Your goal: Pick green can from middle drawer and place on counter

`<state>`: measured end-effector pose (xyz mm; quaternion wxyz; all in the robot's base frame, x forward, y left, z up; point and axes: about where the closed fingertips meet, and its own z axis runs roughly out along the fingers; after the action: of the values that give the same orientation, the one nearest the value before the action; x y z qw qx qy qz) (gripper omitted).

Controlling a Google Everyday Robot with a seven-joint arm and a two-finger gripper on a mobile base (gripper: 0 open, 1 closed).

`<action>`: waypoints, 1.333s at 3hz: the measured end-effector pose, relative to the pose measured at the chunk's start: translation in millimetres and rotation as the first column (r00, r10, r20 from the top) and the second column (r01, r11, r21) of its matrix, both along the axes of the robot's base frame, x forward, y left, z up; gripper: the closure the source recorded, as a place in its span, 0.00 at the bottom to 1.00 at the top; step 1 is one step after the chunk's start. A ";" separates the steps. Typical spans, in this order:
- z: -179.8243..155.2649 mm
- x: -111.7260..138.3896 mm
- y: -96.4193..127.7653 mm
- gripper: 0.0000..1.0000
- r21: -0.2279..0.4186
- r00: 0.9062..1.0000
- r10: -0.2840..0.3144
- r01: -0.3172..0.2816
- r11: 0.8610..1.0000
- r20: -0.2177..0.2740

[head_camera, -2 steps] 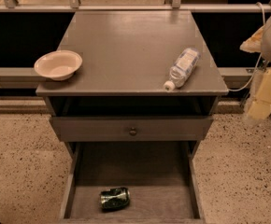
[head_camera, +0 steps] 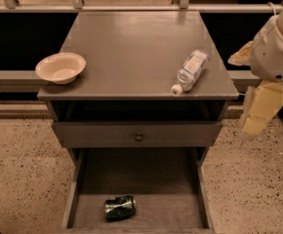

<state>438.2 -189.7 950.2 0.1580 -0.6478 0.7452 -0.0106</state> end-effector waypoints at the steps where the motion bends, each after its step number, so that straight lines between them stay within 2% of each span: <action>1: -27.6 -8.4 35.3 0.00 -0.011 0.984 0.177 -0.177 0.984 0.032; 2: -38.5 -9.4 39.9 0.00 -0.036 0.965 0.258 -0.257 0.966 0.041; 3: -37.6 -9.4 39.8 0.00 -0.036 0.965 0.258 -0.256 0.966 0.042; 4: -46.4 7.8 87.1 0.00 -0.040 0.945 0.321 -0.319 0.947 0.066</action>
Offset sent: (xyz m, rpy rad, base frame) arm -0.0075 0.0298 -0.0221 -0.0049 -0.0269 0.1442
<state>446.1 -102.7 903.8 0.1750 -0.7615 0.6238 -0.0186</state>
